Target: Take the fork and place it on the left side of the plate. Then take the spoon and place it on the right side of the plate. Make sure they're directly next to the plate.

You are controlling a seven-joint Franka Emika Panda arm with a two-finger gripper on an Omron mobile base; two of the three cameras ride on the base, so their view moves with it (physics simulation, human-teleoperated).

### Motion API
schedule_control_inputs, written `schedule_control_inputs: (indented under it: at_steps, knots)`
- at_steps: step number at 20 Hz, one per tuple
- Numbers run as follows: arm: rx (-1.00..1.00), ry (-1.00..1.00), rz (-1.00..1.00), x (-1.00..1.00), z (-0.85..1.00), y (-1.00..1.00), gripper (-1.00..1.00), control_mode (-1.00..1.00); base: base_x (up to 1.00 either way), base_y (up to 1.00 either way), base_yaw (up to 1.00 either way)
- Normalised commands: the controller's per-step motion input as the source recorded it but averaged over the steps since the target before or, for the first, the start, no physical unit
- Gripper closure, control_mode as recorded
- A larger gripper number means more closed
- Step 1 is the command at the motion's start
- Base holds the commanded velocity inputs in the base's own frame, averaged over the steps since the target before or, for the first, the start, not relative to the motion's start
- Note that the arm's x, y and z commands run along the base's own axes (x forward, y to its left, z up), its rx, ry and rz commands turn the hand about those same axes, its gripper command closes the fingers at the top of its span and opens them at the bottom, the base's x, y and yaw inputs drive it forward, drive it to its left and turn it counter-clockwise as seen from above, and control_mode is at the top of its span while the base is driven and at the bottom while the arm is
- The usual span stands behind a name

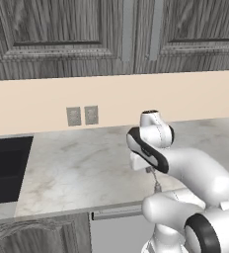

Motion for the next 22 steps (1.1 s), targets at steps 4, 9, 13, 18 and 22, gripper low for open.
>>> schedule_control_inputs:
  at_steps: [4,9,13,18,22]
  knots:
    - [0.0,0.0,0.55,-0.38,-0.09,0.0,1.0,-1.0,0.0,0.0,0.0]
    - [0.11,0.03,0.47,0.06,0.02,0.0,1.0,-1.0,0.0,0.0,0.0]
    - [0.14,0.0,0.3,0.31,0.0,0.0,1.0,-1.0,0.0,0.0,0.0]
    - [0.17,0.09,0.13,0.46,0.0,0.04,1.0,-1.0,0.0,0.0,0.0]
    - [0.14,0.08,0.0,0.42,0.0,0.16,1.0,-1.0,0.0,0.0,0.0]
